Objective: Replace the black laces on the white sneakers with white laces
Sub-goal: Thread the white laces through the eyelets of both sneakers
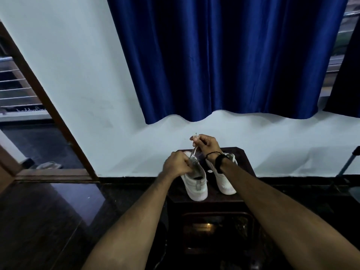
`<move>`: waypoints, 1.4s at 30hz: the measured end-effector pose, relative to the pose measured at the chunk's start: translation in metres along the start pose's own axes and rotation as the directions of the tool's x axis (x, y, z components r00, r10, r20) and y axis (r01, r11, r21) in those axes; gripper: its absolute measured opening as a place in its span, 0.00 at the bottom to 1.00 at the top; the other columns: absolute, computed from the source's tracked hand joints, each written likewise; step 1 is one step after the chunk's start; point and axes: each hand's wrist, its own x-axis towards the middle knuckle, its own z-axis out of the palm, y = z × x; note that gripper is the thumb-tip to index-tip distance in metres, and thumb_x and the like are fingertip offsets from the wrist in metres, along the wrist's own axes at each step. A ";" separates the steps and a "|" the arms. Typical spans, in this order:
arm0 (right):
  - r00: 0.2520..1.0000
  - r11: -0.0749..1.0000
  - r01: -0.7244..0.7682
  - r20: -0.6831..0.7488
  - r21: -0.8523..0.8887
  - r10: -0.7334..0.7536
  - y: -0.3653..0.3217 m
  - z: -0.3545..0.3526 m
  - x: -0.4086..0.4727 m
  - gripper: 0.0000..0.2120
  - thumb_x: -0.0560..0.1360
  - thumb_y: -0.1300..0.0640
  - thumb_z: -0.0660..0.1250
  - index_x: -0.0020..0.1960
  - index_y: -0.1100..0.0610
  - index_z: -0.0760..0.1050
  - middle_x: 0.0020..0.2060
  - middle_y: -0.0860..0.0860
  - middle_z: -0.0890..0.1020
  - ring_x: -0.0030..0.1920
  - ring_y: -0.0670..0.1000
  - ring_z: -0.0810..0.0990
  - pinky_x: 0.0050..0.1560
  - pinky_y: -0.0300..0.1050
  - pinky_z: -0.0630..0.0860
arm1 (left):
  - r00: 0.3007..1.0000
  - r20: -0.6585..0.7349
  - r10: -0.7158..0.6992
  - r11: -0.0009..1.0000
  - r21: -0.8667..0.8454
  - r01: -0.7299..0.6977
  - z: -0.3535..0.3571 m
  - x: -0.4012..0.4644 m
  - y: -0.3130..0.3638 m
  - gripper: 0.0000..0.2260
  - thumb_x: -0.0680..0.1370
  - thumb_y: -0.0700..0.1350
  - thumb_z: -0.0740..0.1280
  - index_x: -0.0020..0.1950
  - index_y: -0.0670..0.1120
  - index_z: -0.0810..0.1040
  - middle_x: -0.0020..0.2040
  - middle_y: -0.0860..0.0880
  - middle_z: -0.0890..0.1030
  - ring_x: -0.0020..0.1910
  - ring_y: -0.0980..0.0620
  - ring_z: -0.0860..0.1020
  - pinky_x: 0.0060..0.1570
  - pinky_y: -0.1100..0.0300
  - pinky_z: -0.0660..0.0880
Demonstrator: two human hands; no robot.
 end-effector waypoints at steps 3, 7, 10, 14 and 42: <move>1.000 0.999 0.006 0.012 -0.051 -0.006 -0.002 -0.001 -0.002 0.10 0.80 0.60 0.63 0.43 0.63 0.79 0.36 0.49 0.79 0.32 0.44 0.73 0.36 0.35 0.71 | 0.991 -0.041 0.126 0.899 0.427 -0.096 0.014 -0.003 0.011 0.12 0.71 0.53 0.68 0.48 0.46 0.81 0.49 0.44 0.82 0.54 0.44 0.79 0.55 0.55 0.71; 0.999 0.994 -0.052 -0.004 0.098 0.053 -0.004 0.001 -0.007 0.09 0.81 0.62 0.61 0.48 0.65 0.77 0.35 0.51 0.77 0.31 0.45 0.74 0.35 0.37 0.73 | 0.987 -0.058 0.149 0.803 0.590 -0.086 0.030 -0.002 0.014 0.10 0.75 0.51 0.66 0.53 0.49 0.78 0.53 0.47 0.82 0.56 0.46 0.78 0.63 0.50 0.63; 0.996 0.975 -0.091 0.007 0.203 0.092 -0.004 -0.001 -0.009 0.08 0.81 0.63 0.59 0.51 0.63 0.76 0.33 0.53 0.75 0.29 0.46 0.77 0.34 0.43 0.71 | 0.990 -0.046 0.134 0.799 0.596 -0.081 0.032 -0.002 0.014 0.09 0.74 0.50 0.67 0.53 0.51 0.77 0.51 0.49 0.82 0.55 0.47 0.79 0.62 0.49 0.63; 0.997 0.996 -0.081 0.014 0.040 0.080 0.003 -0.005 -0.011 0.10 0.81 0.61 0.61 0.44 0.63 0.78 0.36 0.53 0.78 0.30 0.44 0.73 0.35 0.43 0.68 | 0.975 -0.049 0.216 0.769 0.623 -0.139 0.033 -0.002 0.013 0.09 0.75 0.49 0.66 0.55 0.51 0.78 0.52 0.50 0.83 0.54 0.48 0.79 0.59 0.50 0.64; 0.837 0.104 0.399 0.408 -0.911 0.365 0.021 0.039 -0.022 0.19 0.81 0.65 0.50 0.70 0.67 0.65 0.65 0.67 0.72 0.65 0.64 0.72 0.64 0.56 0.67 | 0.978 -0.033 -0.207 0.792 -0.592 0.148 0.026 -0.006 -0.040 0.11 0.70 0.29 0.66 0.48 0.38 0.85 0.26 0.48 0.78 0.22 0.56 0.73 0.28 0.65 0.72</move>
